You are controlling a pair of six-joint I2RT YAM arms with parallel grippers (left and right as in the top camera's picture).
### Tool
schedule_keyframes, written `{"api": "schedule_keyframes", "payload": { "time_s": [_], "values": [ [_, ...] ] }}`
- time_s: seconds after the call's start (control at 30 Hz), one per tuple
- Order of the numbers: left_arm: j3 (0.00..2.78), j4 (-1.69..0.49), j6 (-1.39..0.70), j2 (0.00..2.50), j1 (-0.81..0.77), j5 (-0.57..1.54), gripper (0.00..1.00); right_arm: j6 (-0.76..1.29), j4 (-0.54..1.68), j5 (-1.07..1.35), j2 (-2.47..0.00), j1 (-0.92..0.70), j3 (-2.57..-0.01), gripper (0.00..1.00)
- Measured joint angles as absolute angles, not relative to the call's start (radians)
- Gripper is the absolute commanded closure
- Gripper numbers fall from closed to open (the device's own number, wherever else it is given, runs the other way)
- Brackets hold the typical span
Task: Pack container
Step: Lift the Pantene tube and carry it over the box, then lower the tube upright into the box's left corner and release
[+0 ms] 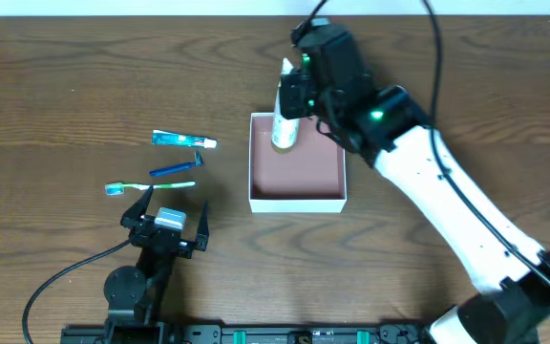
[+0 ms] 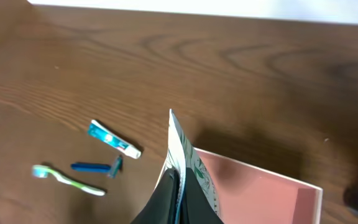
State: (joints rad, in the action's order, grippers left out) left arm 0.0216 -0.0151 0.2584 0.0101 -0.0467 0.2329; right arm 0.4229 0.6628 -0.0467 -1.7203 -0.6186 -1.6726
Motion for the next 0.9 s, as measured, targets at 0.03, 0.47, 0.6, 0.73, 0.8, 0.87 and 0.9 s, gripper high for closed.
{"api": "schedule_keyframes", "payload": {
  "time_s": [0.03,0.47,0.6,0.73,0.8,0.87,0.9],
  "values": [
    [0.022,-0.015,0.258,0.01,-0.047,0.233,0.02,0.426,0.657,-0.057,-1.732,-0.624,-1.673,0.99],
    [0.022,-0.015,0.258,0.01,-0.047,0.233,0.02,0.405,0.516,-0.199,-1.836,-0.715,-1.673,0.99],
    [0.022,-0.015,0.258,0.01,-0.047,0.233,0.02,0.401,0.514,-0.242,-1.859,-0.732,-1.673,0.99],
    [0.022,-0.015,0.258,0.01,-0.047,0.233,0.02,0.4,0.511,-0.266,-1.861,-0.733,-1.672,0.99],
    [0.022,-0.015,0.258,0.01,-0.047,0.233,0.02,0.4,0.511,-0.279,-1.862,-0.733,-1.672,0.99],
    [0.022,-0.015,0.258,0.01,-0.047,0.233,0.02,0.398,0.511,-0.291,-1.864,-0.733,-1.672,0.99],
    [0.022,-0.015,0.258,0.01,-0.047,0.233,0.02,0.397,0.511,-0.295,-1.865,-0.733,-1.672,0.99]
  ]
}}
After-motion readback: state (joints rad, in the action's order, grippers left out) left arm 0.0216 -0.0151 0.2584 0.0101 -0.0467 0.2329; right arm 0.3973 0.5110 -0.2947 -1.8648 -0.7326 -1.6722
